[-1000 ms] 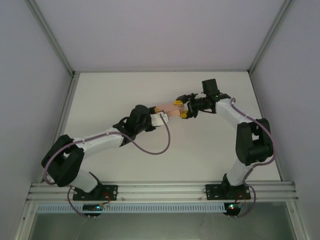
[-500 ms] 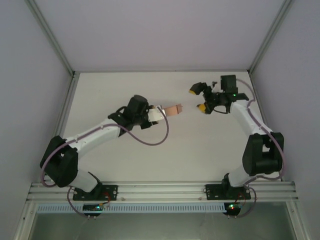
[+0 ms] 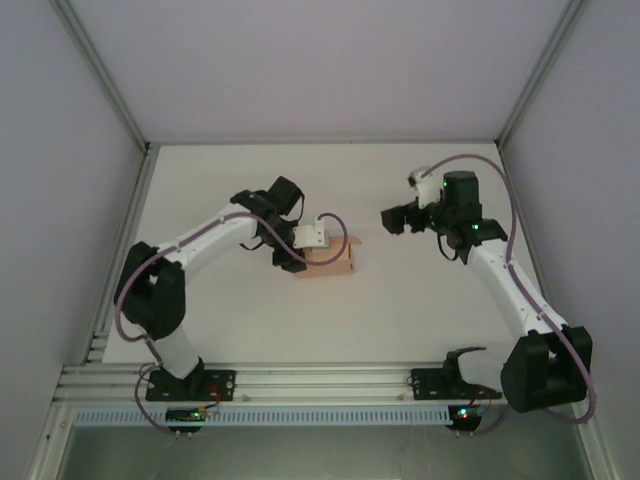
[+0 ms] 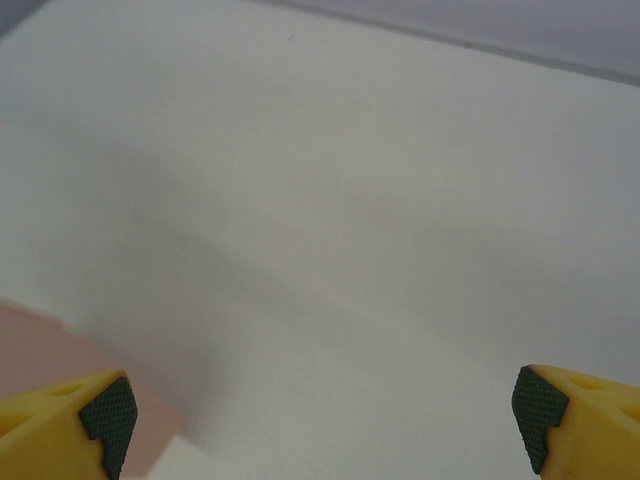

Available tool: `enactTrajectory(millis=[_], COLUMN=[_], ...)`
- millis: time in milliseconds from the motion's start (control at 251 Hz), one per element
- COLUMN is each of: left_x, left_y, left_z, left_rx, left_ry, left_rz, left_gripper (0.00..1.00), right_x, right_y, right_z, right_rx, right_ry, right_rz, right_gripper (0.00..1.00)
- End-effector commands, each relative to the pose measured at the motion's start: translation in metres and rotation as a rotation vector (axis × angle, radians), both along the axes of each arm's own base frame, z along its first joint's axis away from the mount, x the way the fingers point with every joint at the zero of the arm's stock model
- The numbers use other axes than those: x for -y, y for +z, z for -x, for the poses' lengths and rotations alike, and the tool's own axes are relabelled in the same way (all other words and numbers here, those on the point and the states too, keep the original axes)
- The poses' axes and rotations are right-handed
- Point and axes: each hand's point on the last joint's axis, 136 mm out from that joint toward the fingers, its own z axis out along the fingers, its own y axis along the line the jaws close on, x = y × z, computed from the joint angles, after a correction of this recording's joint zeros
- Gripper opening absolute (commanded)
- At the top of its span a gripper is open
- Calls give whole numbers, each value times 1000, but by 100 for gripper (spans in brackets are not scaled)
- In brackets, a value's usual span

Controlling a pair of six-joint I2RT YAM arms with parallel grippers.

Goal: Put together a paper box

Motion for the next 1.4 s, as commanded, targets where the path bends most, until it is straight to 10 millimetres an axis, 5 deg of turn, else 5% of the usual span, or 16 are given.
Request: enactTrajectory(millis=[0, 136, 319, 762, 886, 994, 1217, 1397], left_x=[-8, -9, -7, 4, 7, 10, 20, 23], left_y=[-3, -15, -21, -15, -13, -13, -11, -13], left_z=[16, 12, 6, -12, -16, -27, -45, -50], left_rx=[-129, -167, -181, -124, -110, -82, -53, -62], left_ry=[-19, -6, 18, 78, 90, 133, 215, 234], left_rz=[-52, -96, -119, -76, -63, -57, -22, -17], left_gripper=[33, 33, 33, 34, 34, 34, 34, 34], right_x=[-35, -60, -79, -112, -116, -116, -102, -91], right_y=[4, -21, -44, -72, -66, -60, -61, -73], right_z=[29, 48, 45, 44, 36, 26, 14, 16], right_rx=[135, 46, -56, -240, -226, -229, -220, -199], right_ry=[319, 465, 513, 541, 522, 396, -135, -290], right_rz=[127, 190, 253, 175, 170, 147, -42, -181], right_gripper=[99, 99, 79, 19, 0, 0, 0, 0])
